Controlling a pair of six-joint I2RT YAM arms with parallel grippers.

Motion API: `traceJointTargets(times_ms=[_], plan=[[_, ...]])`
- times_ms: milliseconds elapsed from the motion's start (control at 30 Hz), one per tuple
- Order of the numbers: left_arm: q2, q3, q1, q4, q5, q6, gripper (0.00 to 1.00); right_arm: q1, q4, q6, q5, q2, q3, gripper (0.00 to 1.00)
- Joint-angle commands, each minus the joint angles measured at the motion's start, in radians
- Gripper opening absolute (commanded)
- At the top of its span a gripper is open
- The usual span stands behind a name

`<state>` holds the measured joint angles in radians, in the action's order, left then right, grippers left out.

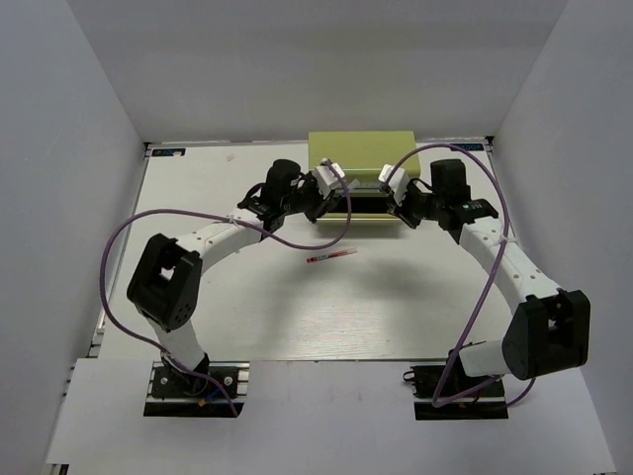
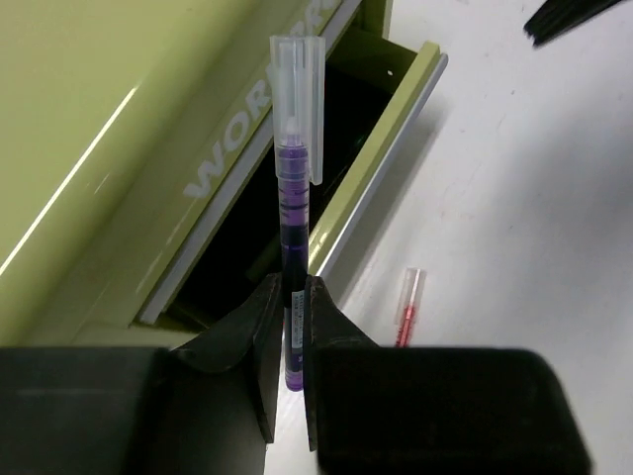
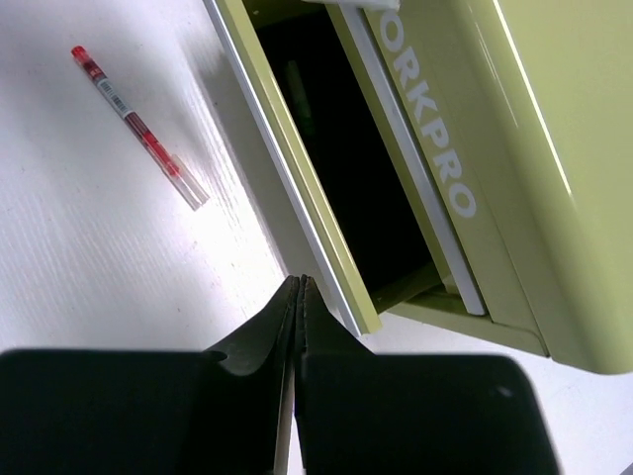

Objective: Sort the stationery into containers
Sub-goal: Place the pen in the drawer.

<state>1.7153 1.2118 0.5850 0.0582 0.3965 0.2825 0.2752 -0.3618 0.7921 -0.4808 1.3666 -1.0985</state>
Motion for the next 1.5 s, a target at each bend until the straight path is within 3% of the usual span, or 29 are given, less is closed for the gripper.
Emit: traceJointTargets(times_ms=[0,400,600,633,700,767,1033,1133,1167,1233,1367,1400,1467], plan=[[0.032,0.066,0.004,0.011,0.068,0.144,0.0,-0.016,0.029,-0.013,-0.027,-0.031,0.012,0.0],[0.173,0.215,0.004,-0.144,0.035,0.377,0.0,-0.036,0.023,-0.019,-0.047,-0.035,0.034,0.01],[0.193,0.226,0.013,-0.164,-0.002,0.42,0.18,-0.036,0.02,-0.017,-0.05,-0.029,0.035,0.07],[0.193,0.226,0.013,-0.164,-0.011,0.42,0.26,-0.039,0.017,-0.016,-0.05,-0.027,0.037,0.08],[0.193,0.215,0.013,-0.153,-0.021,0.42,0.29,-0.034,0.017,-0.016,-0.051,-0.023,0.035,0.1],[0.193,0.197,0.024,-0.132,-0.031,0.42,0.4,-0.034,0.017,-0.013,-0.053,-0.021,0.037,0.1],[0.164,0.196,0.042,-0.077,-0.031,0.409,0.54,-0.034,-0.035,0.068,-0.103,-0.015,0.034,0.25],[0.118,0.196,0.042,-0.054,-0.057,0.356,0.55,-0.034,-0.143,0.194,-0.241,-0.021,0.049,0.35],[0.104,0.196,0.042,-0.054,-0.07,0.333,0.59,-0.033,-0.166,0.313,-0.26,-0.026,0.06,0.38],[0.047,0.196,0.042,-0.054,-0.114,0.224,0.65,-0.025,-0.233,0.383,-0.319,-0.029,0.098,0.44],[-0.087,0.131,0.042,-0.135,-0.185,-0.021,0.95,-0.013,-0.27,0.509,-0.358,0.027,0.108,0.55],[-0.118,0.082,0.029,-0.153,-0.194,-0.151,1.0,-0.001,-0.275,0.522,-0.361,0.043,0.101,0.58],[-0.207,0.029,0.019,-0.225,-0.304,-0.271,1.0,0.016,-0.285,0.547,-0.357,0.107,0.068,0.68]])
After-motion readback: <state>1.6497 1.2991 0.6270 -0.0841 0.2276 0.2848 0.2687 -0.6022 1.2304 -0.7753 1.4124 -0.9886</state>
